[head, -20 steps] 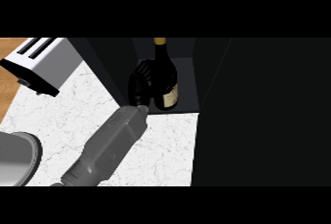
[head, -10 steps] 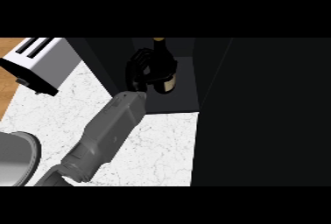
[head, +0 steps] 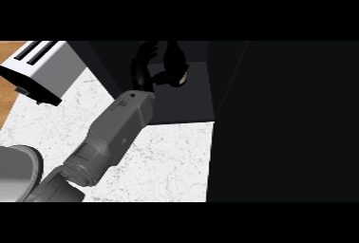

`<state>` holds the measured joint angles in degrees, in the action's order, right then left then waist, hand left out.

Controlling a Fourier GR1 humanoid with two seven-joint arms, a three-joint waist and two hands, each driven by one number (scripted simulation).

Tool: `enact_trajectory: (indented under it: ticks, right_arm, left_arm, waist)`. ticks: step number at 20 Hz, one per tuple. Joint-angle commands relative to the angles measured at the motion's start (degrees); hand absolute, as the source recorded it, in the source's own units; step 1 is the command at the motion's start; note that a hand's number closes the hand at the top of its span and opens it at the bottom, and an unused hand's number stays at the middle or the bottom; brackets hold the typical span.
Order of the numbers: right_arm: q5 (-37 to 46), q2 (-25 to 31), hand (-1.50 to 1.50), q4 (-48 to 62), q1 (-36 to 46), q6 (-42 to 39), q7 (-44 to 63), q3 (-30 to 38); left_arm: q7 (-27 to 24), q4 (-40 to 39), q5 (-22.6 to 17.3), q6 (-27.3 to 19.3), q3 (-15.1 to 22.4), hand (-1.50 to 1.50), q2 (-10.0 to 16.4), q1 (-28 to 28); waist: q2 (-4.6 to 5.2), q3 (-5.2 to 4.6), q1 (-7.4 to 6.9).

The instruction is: Pick up the wine, place it into the cabinet and close the cabinet

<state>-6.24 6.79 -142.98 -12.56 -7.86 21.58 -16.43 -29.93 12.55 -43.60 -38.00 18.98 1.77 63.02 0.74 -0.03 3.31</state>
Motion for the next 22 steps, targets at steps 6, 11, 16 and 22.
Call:
enact_trajectory:
  ticks: [6,11,16,22]
  right_arm:
    - [-3.8,0.2,-1.5,-8.65,-5.22,-0.94,0.54,-0.99]
    - [-3.79,0.56,-1.5,-6.99,-3.74,-1.45,1.03,-0.51]
    - [-5.09,1.0,-1.5,-9.48,-4.25,-1.36,2.82,-0.19]
    - [-5.48,0.02,-1.5,-10.58,-5.88,-0.43,2.55,-0.08]
  left_arm:
    - [4.52,-6.7,3.27,-1.51,0.56,-1.5,3.13,5.92]
    - [1.39,-8.23,4.01,-2.83,-0.01,-1.5,3.0,4.62]
    - [-0.26,-7.38,3.75,0.63,-1.05,-1.5,4.68,3.47]
    - [-3.85,-5.05,5.21,7.23,-0.72,-1.5,4.04,2.3]
  waist:
    - [0.02,0.05,0.7]
    - [0.37,0.0,0.61]
    - [0.36,-0.05,0.32]
    - [-0.06,-0.02,-0.29]
